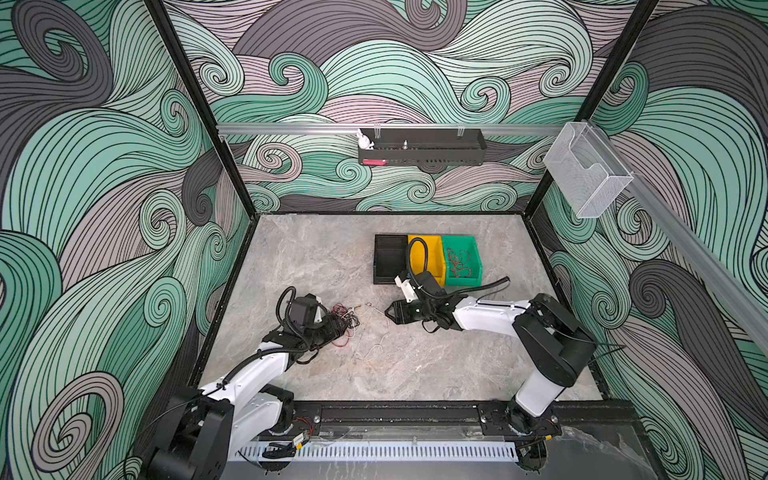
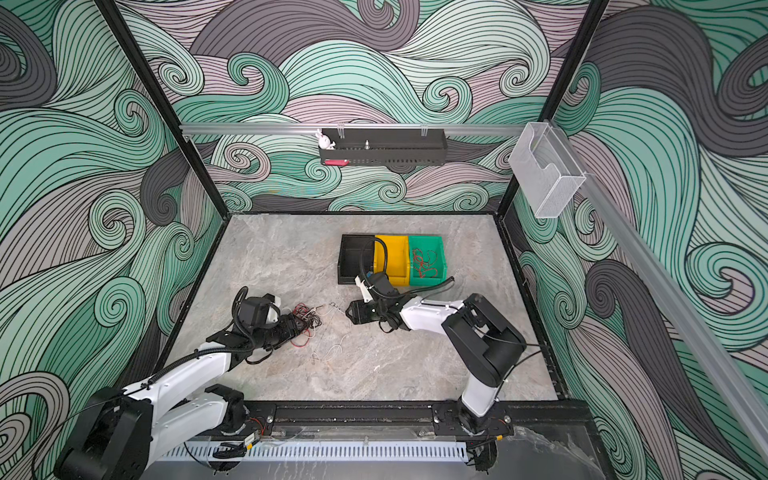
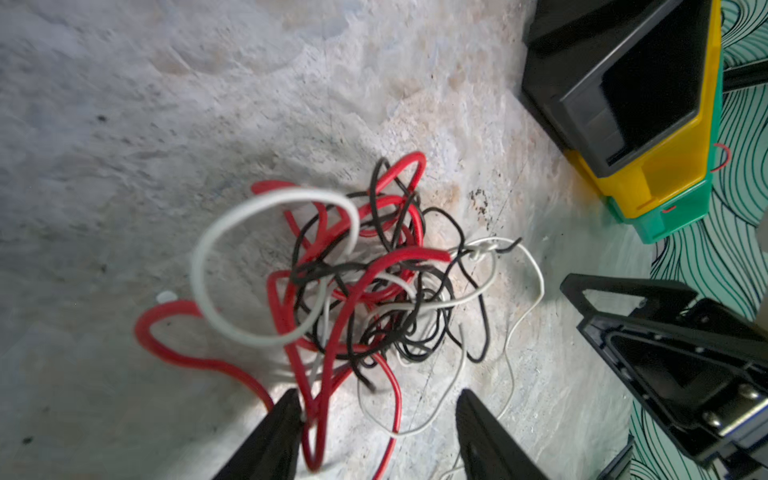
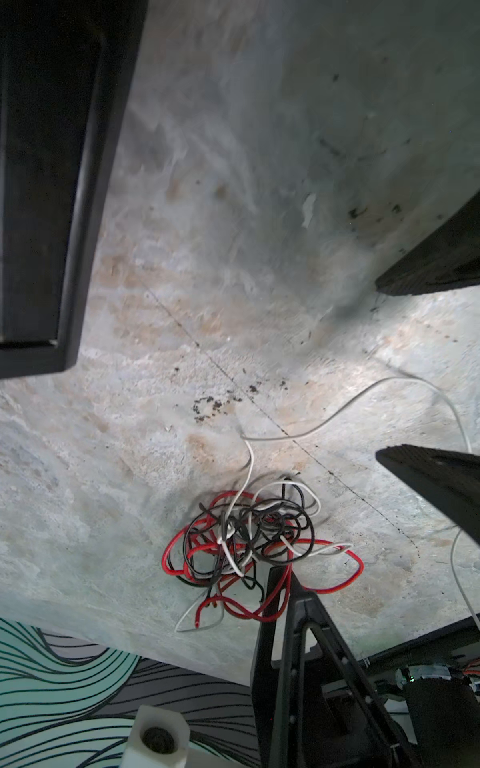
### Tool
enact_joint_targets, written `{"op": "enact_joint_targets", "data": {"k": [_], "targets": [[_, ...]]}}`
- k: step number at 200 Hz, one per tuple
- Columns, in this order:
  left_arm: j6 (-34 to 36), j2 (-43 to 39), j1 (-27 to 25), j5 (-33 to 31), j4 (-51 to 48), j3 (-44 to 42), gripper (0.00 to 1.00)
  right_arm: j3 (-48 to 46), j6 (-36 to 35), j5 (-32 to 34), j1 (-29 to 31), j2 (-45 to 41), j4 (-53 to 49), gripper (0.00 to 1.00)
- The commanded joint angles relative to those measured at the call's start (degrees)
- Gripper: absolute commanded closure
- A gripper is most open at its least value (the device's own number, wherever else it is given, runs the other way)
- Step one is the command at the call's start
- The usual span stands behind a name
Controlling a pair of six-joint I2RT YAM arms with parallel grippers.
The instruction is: Untangle the cables
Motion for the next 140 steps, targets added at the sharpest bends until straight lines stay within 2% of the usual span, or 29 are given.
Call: {"op": "enact_joint_targets", "data": {"k": [1,33,72,110,140], "targets": [[2.3,1.1,-0.9,0.0,0.3,1.4,0.38,3.2,-1.8,-1.3,0.9,3.3,1.1,0.41],[3.2,1.4,-0.8,-0.3,-0.4,2.1,0.38,6.6,-1.8,-2.6,1.3,6.8,0.4,0.42],[3.3,2.0,-0.8,0.0,-0.6,3.0,0.39,8.3,-1.1,-3.3,2.7,9.3,0.9,0.50],[2.3,2.3,-0.8,-0.3,-2.2,4.3,0.41,8.7,0.0,-3.3,3.8,10.6,2.0,0.64],[2.2,1.7,-0.6,-1.0,-3.1,4.6,0.41,8.1,-0.3,-1.8,3.9,9.6,1.7,0.81]]}}
